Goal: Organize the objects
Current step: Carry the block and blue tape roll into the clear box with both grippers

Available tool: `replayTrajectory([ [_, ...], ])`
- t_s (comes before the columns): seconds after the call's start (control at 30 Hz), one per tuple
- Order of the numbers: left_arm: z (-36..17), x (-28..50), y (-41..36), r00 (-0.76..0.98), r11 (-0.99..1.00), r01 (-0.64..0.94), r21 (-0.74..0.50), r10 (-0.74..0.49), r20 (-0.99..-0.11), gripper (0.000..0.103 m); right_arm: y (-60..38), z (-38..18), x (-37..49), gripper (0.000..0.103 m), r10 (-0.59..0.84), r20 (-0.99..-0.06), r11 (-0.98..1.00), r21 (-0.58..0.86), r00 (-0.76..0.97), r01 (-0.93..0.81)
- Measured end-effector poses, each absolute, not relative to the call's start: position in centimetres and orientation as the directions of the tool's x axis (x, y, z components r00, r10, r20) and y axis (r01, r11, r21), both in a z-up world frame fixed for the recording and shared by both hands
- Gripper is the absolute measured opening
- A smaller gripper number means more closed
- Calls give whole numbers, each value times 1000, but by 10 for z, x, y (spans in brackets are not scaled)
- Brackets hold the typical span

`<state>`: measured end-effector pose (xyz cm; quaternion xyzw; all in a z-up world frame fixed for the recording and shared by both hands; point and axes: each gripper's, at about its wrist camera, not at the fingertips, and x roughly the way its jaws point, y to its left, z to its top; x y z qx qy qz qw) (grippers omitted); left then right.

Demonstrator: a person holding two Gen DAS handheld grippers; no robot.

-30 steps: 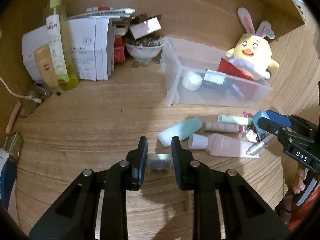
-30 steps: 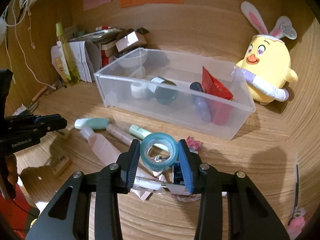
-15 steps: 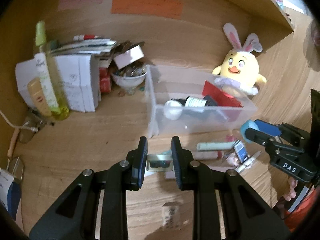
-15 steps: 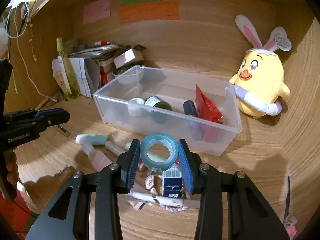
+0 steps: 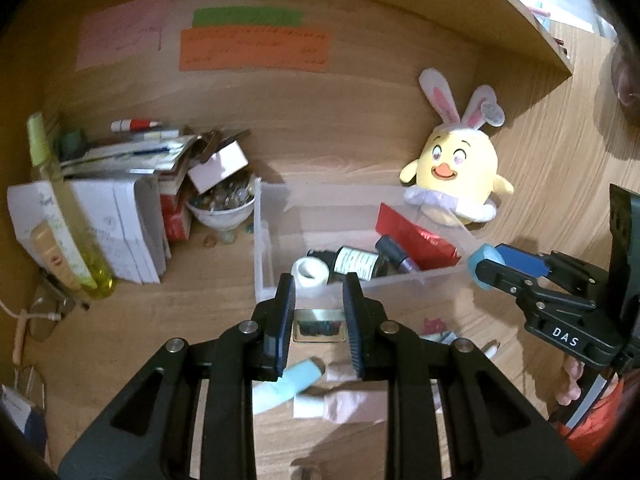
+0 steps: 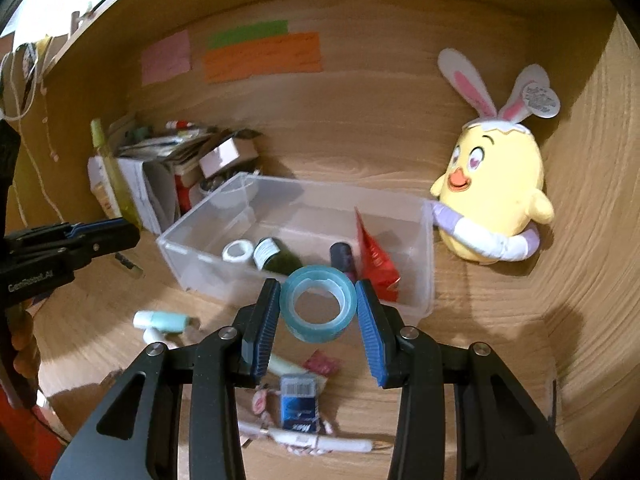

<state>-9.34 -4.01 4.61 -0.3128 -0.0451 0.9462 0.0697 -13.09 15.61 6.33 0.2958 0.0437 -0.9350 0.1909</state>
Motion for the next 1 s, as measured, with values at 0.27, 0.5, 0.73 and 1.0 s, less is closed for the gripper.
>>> replayTrajectory([
  [0.27,54,-115,-32,-798,-986,-123,-111,165,-580,24,161,72,-152,35,-319,-553,-930,28,-770,365],
  [0.5,52,-141,-32,-780,-977,-140,-164,211,-590,24,165,74,-171,35,-315,-550,-935,38,-773,354],
  [0.73,37,-164,-33,-752,-975,-130,-183,217,-622,24,167,58,-191,35,-309,-592,-937,58,-744,343],
  [1.0,14,-186,-38,-715,-974,-102,-200,212,-667,24,172,36,-209,35,-298,-644,-943,82,-704,323],
])
